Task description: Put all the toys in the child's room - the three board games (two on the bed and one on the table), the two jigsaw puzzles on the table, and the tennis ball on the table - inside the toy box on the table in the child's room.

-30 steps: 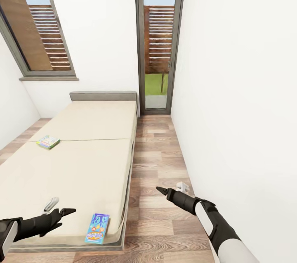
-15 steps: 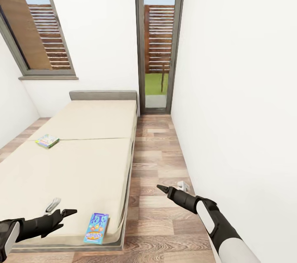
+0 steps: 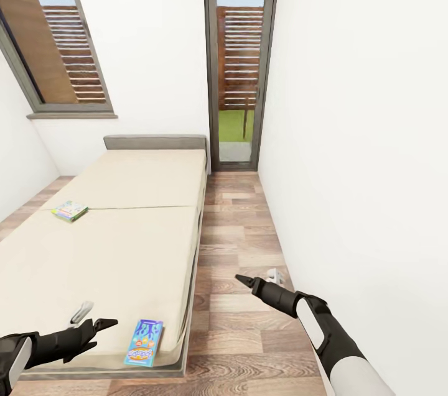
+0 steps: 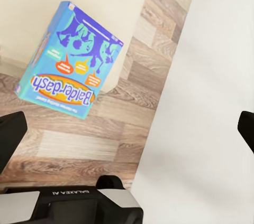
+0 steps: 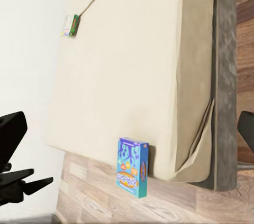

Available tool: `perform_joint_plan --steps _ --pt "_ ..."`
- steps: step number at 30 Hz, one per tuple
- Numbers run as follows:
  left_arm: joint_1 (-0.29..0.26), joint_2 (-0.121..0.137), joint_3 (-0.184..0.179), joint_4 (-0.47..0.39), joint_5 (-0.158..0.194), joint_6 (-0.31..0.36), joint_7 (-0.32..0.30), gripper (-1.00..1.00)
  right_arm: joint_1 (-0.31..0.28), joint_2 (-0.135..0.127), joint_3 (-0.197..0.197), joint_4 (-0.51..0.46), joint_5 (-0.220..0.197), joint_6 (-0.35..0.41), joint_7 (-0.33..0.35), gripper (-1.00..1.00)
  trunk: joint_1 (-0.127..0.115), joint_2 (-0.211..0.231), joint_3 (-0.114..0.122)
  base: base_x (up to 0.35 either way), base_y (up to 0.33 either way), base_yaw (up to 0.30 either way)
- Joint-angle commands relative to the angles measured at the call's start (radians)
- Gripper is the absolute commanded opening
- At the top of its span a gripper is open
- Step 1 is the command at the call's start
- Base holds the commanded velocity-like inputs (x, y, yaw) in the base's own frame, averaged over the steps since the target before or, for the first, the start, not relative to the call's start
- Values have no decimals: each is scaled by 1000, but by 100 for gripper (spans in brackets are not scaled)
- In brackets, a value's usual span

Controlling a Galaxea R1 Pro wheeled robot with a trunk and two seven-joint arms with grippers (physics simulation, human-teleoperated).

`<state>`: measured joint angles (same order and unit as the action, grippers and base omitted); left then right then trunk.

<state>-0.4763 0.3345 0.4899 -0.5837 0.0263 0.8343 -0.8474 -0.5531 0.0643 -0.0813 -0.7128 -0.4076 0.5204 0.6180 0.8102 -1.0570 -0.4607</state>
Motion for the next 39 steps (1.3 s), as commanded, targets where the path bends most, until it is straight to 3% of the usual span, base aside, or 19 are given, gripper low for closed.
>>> perform_joint_plan --steps 1,10,24,39 --pt "-1 0 3 0 3 8 -1 100 -1 1 -4 -1 -4 11 8 100 4 -8 -4 0 0 0" --pt "-1 0 3 1 4 9 -2 100 -1 8 0 -2 -2 31 47 100 38 -71 -32 0 0 0" --pt "-1 -1 4 1 7 11 -2 100 -1 24 1 -30 6 98 37 100 92 -169 -76 0 0 0" --pt "-1 -1 3 1 7 10 -4 100 0 23 1 -31 9 93 35 100 150 -274 -123 0 0 0"
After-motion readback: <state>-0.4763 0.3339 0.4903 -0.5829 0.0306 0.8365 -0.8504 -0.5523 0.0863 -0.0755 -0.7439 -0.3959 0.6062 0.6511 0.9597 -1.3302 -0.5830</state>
